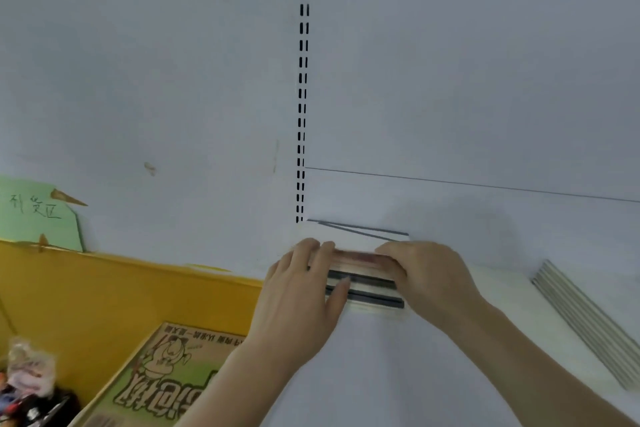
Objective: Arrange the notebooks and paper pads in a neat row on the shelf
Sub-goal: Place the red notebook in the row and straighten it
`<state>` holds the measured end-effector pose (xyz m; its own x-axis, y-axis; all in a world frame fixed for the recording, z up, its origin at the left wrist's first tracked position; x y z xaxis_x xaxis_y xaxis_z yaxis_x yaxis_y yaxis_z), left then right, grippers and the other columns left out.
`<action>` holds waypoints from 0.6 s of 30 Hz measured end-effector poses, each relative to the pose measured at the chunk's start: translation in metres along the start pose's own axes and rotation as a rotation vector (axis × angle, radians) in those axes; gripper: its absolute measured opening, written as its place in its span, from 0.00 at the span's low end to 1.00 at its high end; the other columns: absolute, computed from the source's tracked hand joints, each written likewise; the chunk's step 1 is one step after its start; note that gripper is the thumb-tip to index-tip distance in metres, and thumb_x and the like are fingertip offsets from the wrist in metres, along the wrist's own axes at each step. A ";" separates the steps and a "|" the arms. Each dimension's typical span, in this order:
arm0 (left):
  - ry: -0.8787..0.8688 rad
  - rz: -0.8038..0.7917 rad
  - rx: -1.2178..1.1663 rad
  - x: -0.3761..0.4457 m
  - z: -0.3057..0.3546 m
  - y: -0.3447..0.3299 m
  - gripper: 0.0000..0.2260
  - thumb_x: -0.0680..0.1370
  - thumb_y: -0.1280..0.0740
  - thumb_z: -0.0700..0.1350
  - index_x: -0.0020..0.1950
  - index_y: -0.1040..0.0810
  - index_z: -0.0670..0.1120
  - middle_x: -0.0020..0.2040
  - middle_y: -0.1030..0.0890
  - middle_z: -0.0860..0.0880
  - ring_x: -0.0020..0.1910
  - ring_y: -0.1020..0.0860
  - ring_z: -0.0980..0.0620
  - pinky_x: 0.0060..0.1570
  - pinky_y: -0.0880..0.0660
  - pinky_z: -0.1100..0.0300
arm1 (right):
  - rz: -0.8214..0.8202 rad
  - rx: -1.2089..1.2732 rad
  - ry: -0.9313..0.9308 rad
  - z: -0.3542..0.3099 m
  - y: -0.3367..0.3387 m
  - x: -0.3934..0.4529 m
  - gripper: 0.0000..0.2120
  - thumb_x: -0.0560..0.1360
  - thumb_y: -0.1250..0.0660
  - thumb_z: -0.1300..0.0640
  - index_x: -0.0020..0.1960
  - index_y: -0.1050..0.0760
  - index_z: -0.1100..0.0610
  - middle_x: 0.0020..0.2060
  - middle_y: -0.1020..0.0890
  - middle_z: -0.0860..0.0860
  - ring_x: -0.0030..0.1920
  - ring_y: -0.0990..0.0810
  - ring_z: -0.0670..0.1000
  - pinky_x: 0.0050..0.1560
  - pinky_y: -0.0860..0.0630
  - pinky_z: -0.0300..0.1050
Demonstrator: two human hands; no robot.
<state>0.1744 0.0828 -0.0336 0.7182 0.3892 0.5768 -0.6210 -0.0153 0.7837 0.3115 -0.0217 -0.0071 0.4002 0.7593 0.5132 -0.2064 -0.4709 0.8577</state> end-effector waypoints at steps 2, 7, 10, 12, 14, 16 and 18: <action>-0.044 0.103 -0.111 0.003 0.000 0.013 0.25 0.81 0.39 0.56 0.75 0.41 0.52 0.75 0.37 0.50 0.64 0.26 0.48 0.60 0.25 0.53 | 0.176 0.049 -0.039 -0.002 0.028 -0.006 0.13 0.80 0.46 0.49 0.53 0.23 0.46 0.38 0.18 0.43 0.38 0.21 0.50 0.37 0.24 0.49; 0.080 0.111 -0.404 0.010 0.000 0.023 0.34 0.78 0.38 0.63 0.77 0.54 0.59 0.77 0.43 0.58 0.74 0.36 0.54 0.67 0.27 0.49 | 0.491 0.337 -0.227 -0.013 0.083 -0.030 0.09 0.80 0.39 0.49 0.53 0.22 0.49 0.34 0.19 0.43 0.33 0.22 0.44 0.33 0.28 0.37; 0.255 -0.038 -0.701 0.015 -0.001 0.012 0.38 0.72 0.39 0.69 0.77 0.48 0.59 0.75 0.36 0.59 0.71 0.32 0.56 0.62 0.24 0.53 | 0.507 0.594 -0.366 -0.017 0.092 -0.038 0.07 0.79 0.37 0.48 0.52 0.21 0.46 0.40 0.17 0.40 0.40 0.19 0.41 0.38 0.24 0.33; 0.327 -0.102 -0.998 0.018 0.003 0.006 0.29 0.71 0.37 0.68 0.69 0.35 0.58 0.65 0.24 0.61 0.61 0.23 0.59 0.49 0.20 0.63 | 0.485 0.803 -0.454 -0.019 0.087 -0.042 0.06 0.79 0.36 0.50 0.50 0.20 0.46 0.41 0.16 0.42 0.41 0.17 0.44 0.39 0.22 0.39; 0.414 -0.117 -1.289 0.018 0.002 0.000 0.14 0.77 0.36 0.61 0.59 0.28 0.58 0.55 0.18 0.59 0.52 0.18 0.58 0.42 0.18 0.61 | 0.441 0.971 -0.541 -0.019 0.076 -0.045 0.07 0.79 0.36 0.52 0.50 0.19 0.47 0.42 0.15 0.42 0.42 0.17 0.44 0.40 0.23 0.37; 0.452 -0.046 -1.356 0.019 -0.004 0.000 0.04 0.81 0.37 0.53 0.56 0.27 0.61 0.50 0.16 0.58 0.49 0.17 0.55 0.43 0.17 0.53 | 0.347 0.941 -0.559 -0.019 0.065 -0.043 0.10 0.81 0.39 0.49 0.49 0.19 0.48 0.42 0.15 0.41 0.42 0.17 0.43 0.41 0.24 0.36; 0.432 0.047 -1.275 0.019 -0.015 0.007 0.06 0.83 0.39 0.50 0.55 0.27 0.64 0.49 0.17 0.62 0.47 0.17 0.59 0.44 0.17 0.54 | 0.274 0.803 -0.497 -0.016 0.054 -0.037 0.14 0.82 0.44 0.47 0.51 0.21 0.47 0.44 0.17 0.37 0.45 0.19 0.39 0.45 0.24 0.33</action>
<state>0.1794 0.1041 -0.0203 0.6796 0.6722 0.2938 -0.6683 0.7324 -0.1300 0.2715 -0.0677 0.0211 0.7969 0.3894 0.4618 0.2468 -0.9077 0.3395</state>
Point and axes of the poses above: each hand's wrist, its own x-axis towards the middle knuckle, its own y-axis out of the back of the hand, z = x × y, the point moved 7 cm from there along x, towards the middle knuckle
